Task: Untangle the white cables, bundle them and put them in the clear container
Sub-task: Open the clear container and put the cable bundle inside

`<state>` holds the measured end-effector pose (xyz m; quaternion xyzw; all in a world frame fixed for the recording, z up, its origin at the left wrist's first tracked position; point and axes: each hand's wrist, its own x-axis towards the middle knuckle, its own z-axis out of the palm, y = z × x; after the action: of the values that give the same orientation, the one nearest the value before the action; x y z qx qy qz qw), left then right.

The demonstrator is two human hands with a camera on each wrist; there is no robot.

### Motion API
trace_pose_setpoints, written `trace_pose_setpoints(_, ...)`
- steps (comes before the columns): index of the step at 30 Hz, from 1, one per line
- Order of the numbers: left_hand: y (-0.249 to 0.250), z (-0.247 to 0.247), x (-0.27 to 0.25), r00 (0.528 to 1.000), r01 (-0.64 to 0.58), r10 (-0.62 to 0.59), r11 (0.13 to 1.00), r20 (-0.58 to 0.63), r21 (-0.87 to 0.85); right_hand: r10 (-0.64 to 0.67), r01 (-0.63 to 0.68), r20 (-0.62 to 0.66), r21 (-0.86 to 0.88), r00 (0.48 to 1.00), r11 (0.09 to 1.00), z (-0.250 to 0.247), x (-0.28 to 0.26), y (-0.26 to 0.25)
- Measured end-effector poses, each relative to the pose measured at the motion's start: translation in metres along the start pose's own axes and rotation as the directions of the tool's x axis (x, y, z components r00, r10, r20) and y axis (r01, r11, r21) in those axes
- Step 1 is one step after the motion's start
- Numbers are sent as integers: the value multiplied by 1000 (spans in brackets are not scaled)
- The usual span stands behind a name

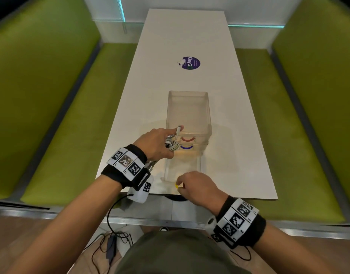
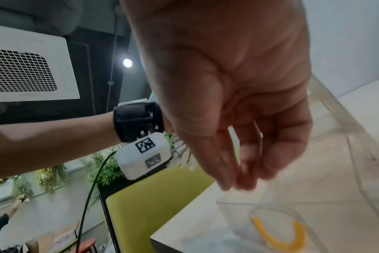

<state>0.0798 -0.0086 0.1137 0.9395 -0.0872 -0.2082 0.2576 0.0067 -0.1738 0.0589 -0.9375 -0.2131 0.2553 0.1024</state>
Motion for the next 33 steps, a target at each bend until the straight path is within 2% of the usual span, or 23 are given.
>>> trace_pose_setpoints(3, 0, -1, 0, 1000, -2, 2, 1000, 13, -7, 8, -10, -72, -24, 997, 1000, 4, 4, 6)
trace_pose_setpoints(5, 0, -1, -1, 1000, 0, 0, 1000, 15, -7, 14, -17, -44, -69, 999, 997, 10, 8, 12)
trace_pose_setpoints(11, -1, -1, 0, 1000, -8, 8, 1000, 3, 6, -27, 27, 17, -38, 1000, 999, 18, 0, 22)
trace_pose_setpoints(14, -6, -1, -5, 1000, -31, 32, 997, 1, -76, 11, 2, -63, 208, 998, 978, 6, -4, 17)
trace_pose_setpoints(16, -8, 2, -13, 996, -76, 63, 969, -61, -234, 43, 52, -198, 451, 979, 891, -10, -8, 9)
trace_pose_setpoints(17, -8, 4, -18, 992, -103, 69, 930, -109, -354, 53, 96, -241, 565, 969, 820, -20, -11, 3)
trace_pose_setpoints(19, -1, 9, -29, 974, -175, 52, 795, -222, -580, 10, 204, -272, 747, 962, 633, -39, -15, -12)
trace_pose_setpoints(21, 13, 19, -37, 945, -251, -11, 619, -328, -744, -76, 277, -271, 861, 960, 427, -51, -15, -24)
trace_pose_setpoints(22, 20, 24, -39, 931, -275, -68, 517, -359, -811, -98, 295, -278, 886, 956, 358, -54, -14, -28)
trace_pose_setpoints(24, 30, 33, -41, 920, -299, -150, 325, -361, -897, -101, 319, -302, 896, 948, 309, -56, -7, -28)
trace_pose_setpoints(26, 34, 40, -41, 933, -309, -136, 176, -334, -935, -115, 319, -297, 894, 948, 314, -59, -2, -22)
trace_pose_setpoints(27, 36, 43, -41, 940, -302, -126, 133, -318, -944, -130, 319, -292, 892, 947, 321, -60, -1, -18)
trace_pose_setpoints(31, 38, 51, -42, 926, -317, -156, 179, -345, -931, -110, 315, -297, 852, 949, 419, -58, -3, -15)
trace_pose_setpoints(33, 34, 52, -39, 932, -298, -127, 268, -340, -916, -37, 313, -338, 821, 941, 477, -54, -5, -16)
